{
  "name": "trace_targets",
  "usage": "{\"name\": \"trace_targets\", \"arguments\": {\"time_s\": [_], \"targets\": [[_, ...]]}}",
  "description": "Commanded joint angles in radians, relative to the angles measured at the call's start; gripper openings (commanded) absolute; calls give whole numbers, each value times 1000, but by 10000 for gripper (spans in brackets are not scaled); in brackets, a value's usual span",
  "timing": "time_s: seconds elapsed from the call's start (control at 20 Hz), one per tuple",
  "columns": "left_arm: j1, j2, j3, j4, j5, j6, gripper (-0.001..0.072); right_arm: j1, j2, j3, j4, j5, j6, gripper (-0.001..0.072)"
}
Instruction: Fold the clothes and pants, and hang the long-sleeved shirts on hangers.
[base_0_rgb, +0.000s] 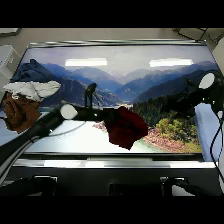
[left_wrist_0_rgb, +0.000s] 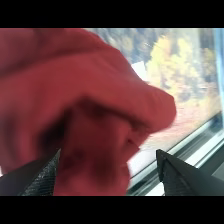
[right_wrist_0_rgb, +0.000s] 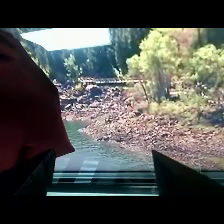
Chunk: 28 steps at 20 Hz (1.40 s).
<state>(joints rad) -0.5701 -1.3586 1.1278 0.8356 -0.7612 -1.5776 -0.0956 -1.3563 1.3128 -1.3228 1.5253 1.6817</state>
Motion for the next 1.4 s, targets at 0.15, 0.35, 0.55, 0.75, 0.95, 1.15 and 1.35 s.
{"name": "trace_targets", "arguments": {"time_s": [0.15,0.35,0.55,0.75,0.95,1.15,1.35], "targets": [[376,-18,92,127,-406,3,706,1,1,-160,131,-35,-96,690],[382,-109,-77,-105,-298,53,707,1,1,-298,209,-51,-172,705],[262,-207,-154,-286,-317,195,706,1,1,-360,249,-67,-206,708],[127,-212,-203,-288,-311,222,706,1,1,-388,321,-103,-285,708],[24,-214,-203,-368,-183,241,706,1,0,-433,347,-174,-283,707],[-7,-215,-203,-467,-52,270,690,2,0,-460,374,-204,-280,707],[-32,-225,-203,-500,40,259,229,2,-2,-489,422,-270,-264,705]]}}
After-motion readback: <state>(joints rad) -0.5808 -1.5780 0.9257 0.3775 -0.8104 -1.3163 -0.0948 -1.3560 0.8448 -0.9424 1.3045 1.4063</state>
